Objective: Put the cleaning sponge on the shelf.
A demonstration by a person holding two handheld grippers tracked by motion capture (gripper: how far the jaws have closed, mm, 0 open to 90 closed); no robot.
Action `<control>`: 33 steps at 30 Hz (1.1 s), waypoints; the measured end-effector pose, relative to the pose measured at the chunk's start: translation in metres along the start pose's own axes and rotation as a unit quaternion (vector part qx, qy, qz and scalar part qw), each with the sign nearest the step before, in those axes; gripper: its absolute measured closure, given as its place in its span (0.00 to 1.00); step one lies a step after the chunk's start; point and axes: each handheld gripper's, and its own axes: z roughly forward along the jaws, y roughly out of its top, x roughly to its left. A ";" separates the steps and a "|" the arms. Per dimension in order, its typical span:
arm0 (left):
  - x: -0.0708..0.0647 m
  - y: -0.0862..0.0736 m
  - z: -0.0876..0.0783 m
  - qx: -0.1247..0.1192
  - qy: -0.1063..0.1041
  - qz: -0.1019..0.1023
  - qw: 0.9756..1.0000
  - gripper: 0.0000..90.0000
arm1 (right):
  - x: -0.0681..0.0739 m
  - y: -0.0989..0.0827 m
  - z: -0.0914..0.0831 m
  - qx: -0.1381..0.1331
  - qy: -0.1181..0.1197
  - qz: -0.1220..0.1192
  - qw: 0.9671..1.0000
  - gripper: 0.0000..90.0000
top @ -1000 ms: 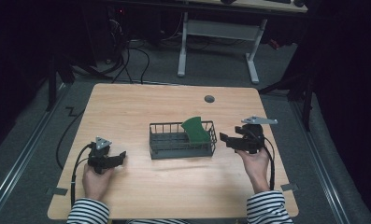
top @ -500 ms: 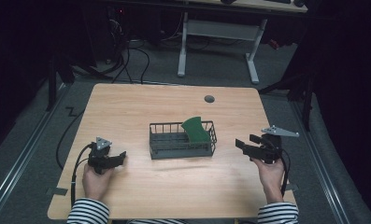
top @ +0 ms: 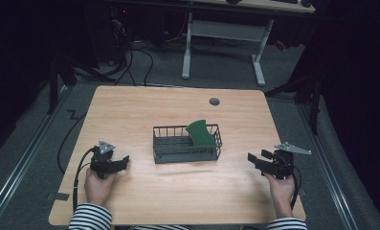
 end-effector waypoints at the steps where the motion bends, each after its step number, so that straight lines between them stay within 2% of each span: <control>1: 0.000 0.000 0.000 0.000 0.000 0.000 1.000 0.27 | -0.002 -0.002 0.001 0.001 -0.002 0.001 1.000 0.33; 5: 0.000 0.000 0.000 0.000 0.000 0.000 1.000 0.27 | -0.007 -0.011 0.005 0.004 -0.012 0.003 1.000 0.34; 8: 0.000 0.000 0.000 0.000 0.000 0.000 1.000 0.27 | -0.011 -0.017 0.008 0.005 -0.018 0.015 1.000 0.34; 16: 0.000 0.000 0.000 0.001 0.000 0.002 1.000 0.27 | -0.016 -0.032 0.020 0.010 -0.043 0.018 0.999 0.34; 20: 0.000 0.000 0.000 0.000 0.000 0.001 1.000 0.27 | -0.013 -0.038 0.027 0.025 -0.059 -0.010 0.998 0.34; 26: 0.000 0.000 0.000 0.000 0.000 0.002 1.000 0.27 | -0.011 -0.044 0.035 0.040 -0.080 -0.024 0.996 0.34; 33: 0.000 0.000 0.000 0.000 0.000 0.001 1.000 0.27 | -0.002 -0.047 0.042 0.047 -0.120 -0.066 0.989 0.33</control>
